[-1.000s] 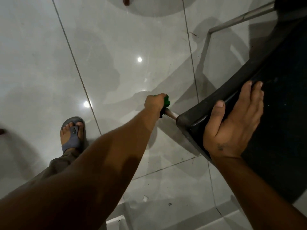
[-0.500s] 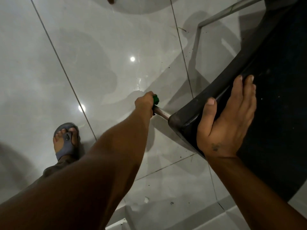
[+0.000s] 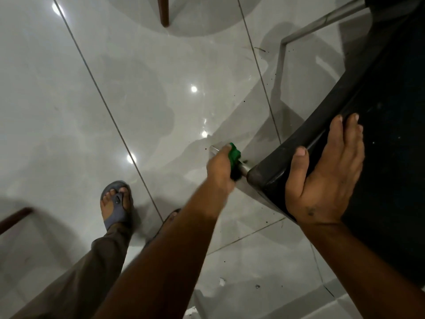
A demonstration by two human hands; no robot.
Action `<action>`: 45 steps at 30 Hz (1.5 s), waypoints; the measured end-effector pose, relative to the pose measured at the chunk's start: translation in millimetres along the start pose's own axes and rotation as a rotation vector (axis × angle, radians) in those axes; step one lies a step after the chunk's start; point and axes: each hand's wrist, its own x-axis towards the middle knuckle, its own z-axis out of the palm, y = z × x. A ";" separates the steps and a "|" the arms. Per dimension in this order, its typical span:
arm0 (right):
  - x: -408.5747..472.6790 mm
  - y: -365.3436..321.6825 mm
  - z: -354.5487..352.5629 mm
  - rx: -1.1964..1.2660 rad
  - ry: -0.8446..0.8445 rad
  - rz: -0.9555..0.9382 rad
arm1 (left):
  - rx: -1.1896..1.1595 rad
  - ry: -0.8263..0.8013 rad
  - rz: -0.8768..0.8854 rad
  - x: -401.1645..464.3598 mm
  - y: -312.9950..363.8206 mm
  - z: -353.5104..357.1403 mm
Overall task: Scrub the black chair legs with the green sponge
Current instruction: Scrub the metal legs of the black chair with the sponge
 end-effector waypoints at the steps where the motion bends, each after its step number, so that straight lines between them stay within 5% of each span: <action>1: -0.2 0.4 0.3 -0.001 0.001 -0.002 | 0.114 0.072 0.002 16.1 15.3 6.2; 5: -0.6 4.2 3.1 0.008 0.011 -0.013 | 0.752 0.167 -0.068 70.9 46.6 6.9; 7: -0.4 5.6 3.8 0.002 0.004 -0.020 | 0.852 0.126 -0.015 78.3 46.1 10.0; 12: -0.1 0.5 1.9 -0.019 -0.010 0.005 | 0.844 0.013 0.180 23.4 32.9 15.4; 22: 4.9 -9.1 -8.3 -0.074 -0.112 0.047 | 0.652 -0.035 0.084 -79.0 30.0 19.8; 29: 36.0 -21.3 -38.5 -0.096 -0.326 0.071 | 0.697 0.036 0.204 -96.1 59.3 31.9; 37: 201.3 39.8 -36.2 -0.108 -0.380 0.006 | 0.639 -0.102 0.333 -50.2 139.5 155.3; 45: 205.7 68.2 -6.2 0.011 -0.247 0.001 | 0.761 -0.252 0.369 38.6 194.0 300.0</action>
